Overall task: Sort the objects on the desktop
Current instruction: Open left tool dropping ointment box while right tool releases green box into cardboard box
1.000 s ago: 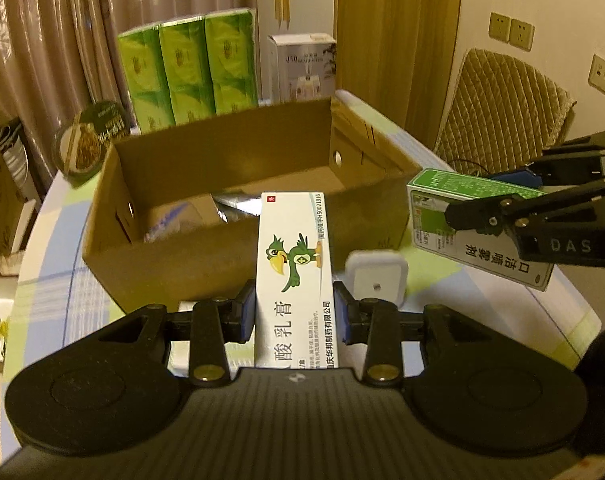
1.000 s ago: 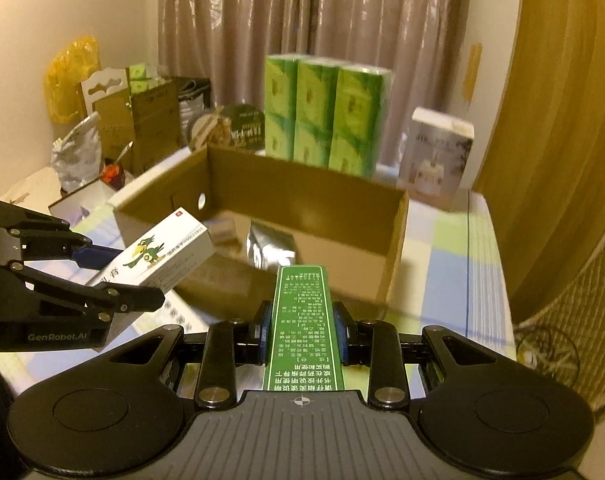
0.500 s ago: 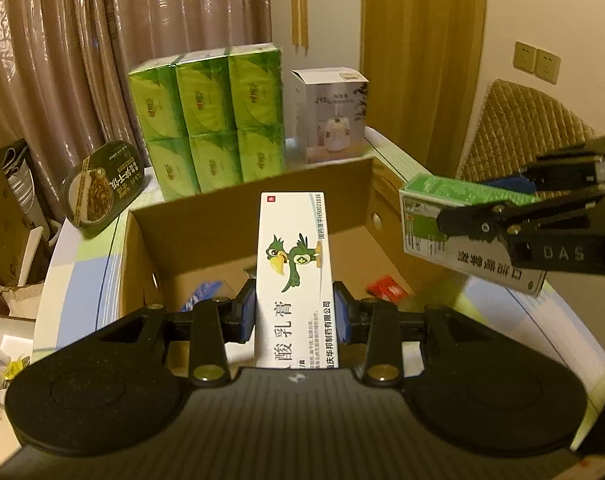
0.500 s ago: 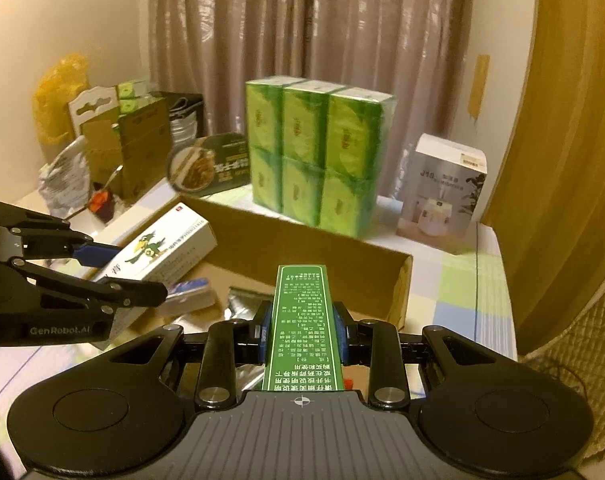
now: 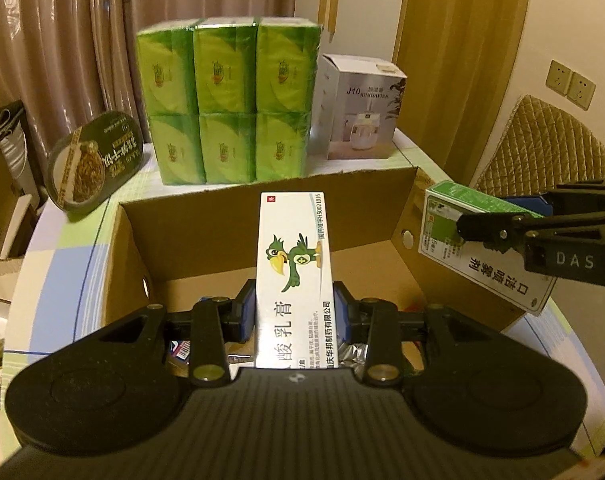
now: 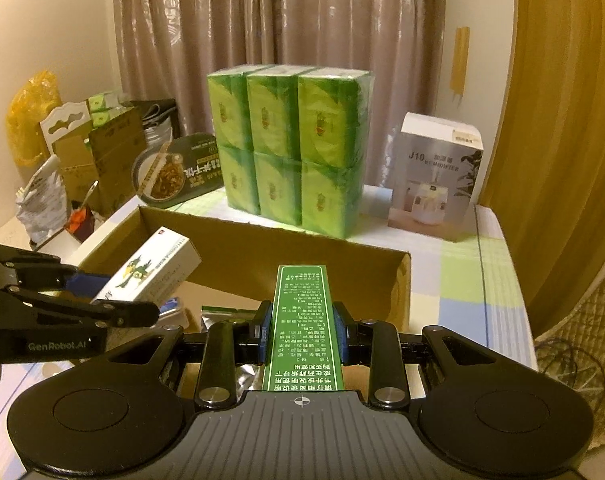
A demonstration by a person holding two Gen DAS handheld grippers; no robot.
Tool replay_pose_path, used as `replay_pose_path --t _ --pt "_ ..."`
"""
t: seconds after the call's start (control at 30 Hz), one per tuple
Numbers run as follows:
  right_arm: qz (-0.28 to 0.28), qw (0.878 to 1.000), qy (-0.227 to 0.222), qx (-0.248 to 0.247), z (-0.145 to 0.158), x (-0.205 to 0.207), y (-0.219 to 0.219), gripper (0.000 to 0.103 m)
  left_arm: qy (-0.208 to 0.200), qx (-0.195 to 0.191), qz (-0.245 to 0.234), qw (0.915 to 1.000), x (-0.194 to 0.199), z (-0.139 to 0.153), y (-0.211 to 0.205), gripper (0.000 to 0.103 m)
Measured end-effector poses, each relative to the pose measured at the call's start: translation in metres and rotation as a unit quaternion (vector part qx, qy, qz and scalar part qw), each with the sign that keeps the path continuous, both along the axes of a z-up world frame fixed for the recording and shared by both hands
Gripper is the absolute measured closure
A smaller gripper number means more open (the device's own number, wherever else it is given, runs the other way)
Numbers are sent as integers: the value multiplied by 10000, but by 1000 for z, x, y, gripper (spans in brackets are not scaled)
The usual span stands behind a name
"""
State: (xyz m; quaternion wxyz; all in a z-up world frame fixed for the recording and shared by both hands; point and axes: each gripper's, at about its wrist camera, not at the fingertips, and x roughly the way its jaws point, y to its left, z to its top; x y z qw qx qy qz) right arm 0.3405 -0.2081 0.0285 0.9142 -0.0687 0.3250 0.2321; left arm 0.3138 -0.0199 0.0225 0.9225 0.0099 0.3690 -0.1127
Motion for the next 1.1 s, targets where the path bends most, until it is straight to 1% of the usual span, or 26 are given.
replay_pose_path --t 0.17,0.43,0.57,0.6,0.63,0.7,0.73,0.93,1.1 --pt "-28 10000 40 -13 -10 8 4 76 52 -96 24 9999 9 -11 1 70" --pt "-11 10000 42 -16 -20 16 11 76 -1 -165 15 9999 20 -19 -2 70" --pt "76 9997 7 228 -22 20 10 75 -12 -227 59 9997 25 -22 -2 69" --pt "68 9997 -5 244 -22 21 10 72 -46 -224 99 9997 25 -22 -1 56" --pt "44 9997 -25 233 -22 22 10 62 -82 -223 125 9996 25 -22 0 48" --pt "52 9996 -47 278 -23 22 8 52 -129 -226 111 9996 23 -21 1 48" --pt "53 9996 -45 290 -23 21 7 51 -150 -207 103 9996 21 -21 2 48" --pt "23 9996 -3 285 -25 16 4 50 -182 -160 95 9997 9 -21 7 48" --pt "14 9996 -15 274 -21 10 1 49 -177 -118 89 9997 1 -21 7 48"
